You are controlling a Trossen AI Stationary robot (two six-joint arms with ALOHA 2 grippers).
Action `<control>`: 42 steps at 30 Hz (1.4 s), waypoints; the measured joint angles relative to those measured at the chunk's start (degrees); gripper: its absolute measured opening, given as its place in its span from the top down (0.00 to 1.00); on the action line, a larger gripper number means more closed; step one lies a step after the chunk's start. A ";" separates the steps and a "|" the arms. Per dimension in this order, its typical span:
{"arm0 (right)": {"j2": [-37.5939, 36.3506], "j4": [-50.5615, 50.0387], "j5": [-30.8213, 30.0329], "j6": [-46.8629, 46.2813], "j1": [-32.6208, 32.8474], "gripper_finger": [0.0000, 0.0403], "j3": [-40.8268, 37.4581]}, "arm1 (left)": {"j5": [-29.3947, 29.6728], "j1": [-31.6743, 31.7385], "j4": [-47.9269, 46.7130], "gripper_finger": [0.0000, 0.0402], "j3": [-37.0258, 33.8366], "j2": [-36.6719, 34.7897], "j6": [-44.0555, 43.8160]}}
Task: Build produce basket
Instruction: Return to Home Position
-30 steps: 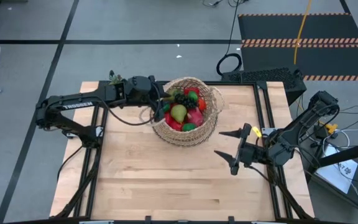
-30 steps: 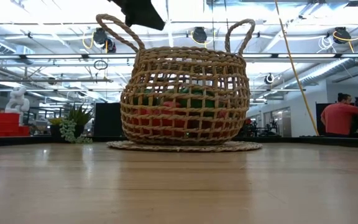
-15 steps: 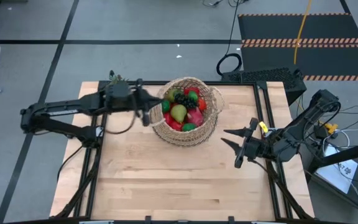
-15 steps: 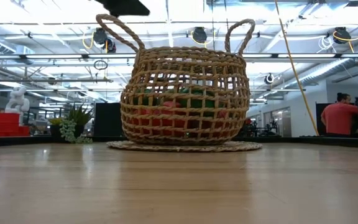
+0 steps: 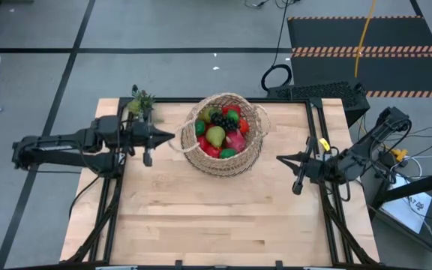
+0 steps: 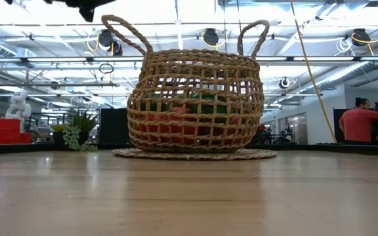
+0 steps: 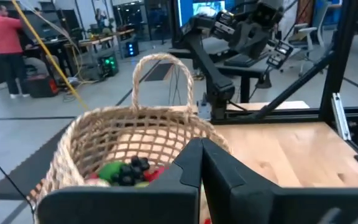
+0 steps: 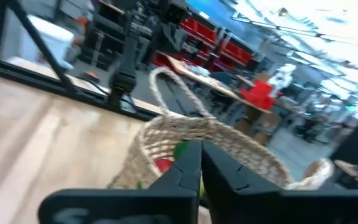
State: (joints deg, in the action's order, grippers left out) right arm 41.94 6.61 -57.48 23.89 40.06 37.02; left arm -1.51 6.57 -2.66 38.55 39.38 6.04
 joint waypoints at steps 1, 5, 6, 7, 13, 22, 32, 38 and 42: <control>-0.98 0.06 1.62 -0.94 -0.39 0.99 -0.98 | 0.00 0.01 0.24 0.98 -1.26 -1.04 -0.30; -3.73 0.01 5.86 -4.27 -1.95 1.00 -4.68 | 0.01 0.02 1.08 0.96 -5.67 -3.77 -1.75; -4.21 0.06 6.83 -4.82 -2.40 1.00 -5.53 | 0.01 0.02 1.56 0.96 -6.69 -4.23 -1.94; -4.59 0.07 7.58 -5.17 -2.85 1.00 -6.46 | 0.01 0.00 2.45 0.97 -7.73 -4.57 -2.19; -6.38 3.11 10.50 -6.72 -5.14 1.00 -12.34 | 0.14 0.13 10.06 0.99 -13.55 -5.10 -2.38; -10.43 6.45 16.53 -7.37 -6.55 1.00 -18.16 | 0.51 2.74 15.15 0.94 -17.94 -5.10 -1.53; -14.95 6.47 20.23 -8.28 -8.36 1.00 -21.89 | -0.06 3.76 16.39 0.98 -18.85 -5.84 -1.58; -16.36 6.46 20.37 -8.28 -8.54 1.00 -22.54 | -6.60 3.76 15.48 0.97 -18.45 -12.48 -4.72; -17.62 6.45 25.77 -7.97 -8.56 1.00 -23.43 | -8.74 2.90 8.02 0.99 -18.49 -17.32 -5.17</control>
State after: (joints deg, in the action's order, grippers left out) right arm 24.32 13.06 -31.71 15.93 31.51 13.60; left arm -10.25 9.47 5.36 20.06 22.06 0.87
